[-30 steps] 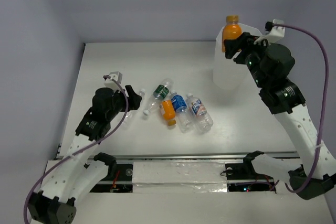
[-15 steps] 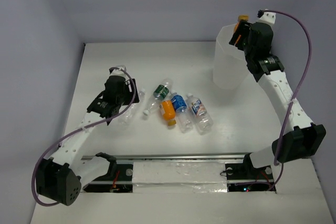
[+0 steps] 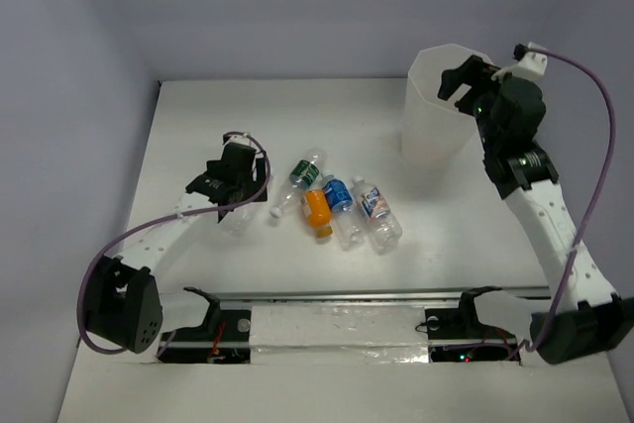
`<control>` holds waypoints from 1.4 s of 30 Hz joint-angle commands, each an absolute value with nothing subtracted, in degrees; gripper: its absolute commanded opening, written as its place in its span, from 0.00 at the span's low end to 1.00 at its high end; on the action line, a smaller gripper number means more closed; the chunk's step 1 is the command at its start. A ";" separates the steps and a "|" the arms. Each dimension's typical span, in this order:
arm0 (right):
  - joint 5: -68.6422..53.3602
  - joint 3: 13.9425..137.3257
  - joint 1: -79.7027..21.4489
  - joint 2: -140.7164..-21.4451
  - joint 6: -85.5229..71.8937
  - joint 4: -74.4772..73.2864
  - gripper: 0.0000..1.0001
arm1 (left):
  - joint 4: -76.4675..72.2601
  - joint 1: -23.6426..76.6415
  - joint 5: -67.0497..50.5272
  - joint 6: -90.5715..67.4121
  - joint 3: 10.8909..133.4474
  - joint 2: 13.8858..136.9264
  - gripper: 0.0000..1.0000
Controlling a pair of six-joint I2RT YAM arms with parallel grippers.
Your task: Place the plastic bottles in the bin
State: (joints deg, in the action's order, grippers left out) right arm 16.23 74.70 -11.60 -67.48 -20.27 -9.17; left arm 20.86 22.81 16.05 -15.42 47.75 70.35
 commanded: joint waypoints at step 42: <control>-1.32 51.50 -17.40 -48.96 -24.70 4.31 0.90 | 24.96 22.41 29.00 -14.59 63.97 76.32 0.43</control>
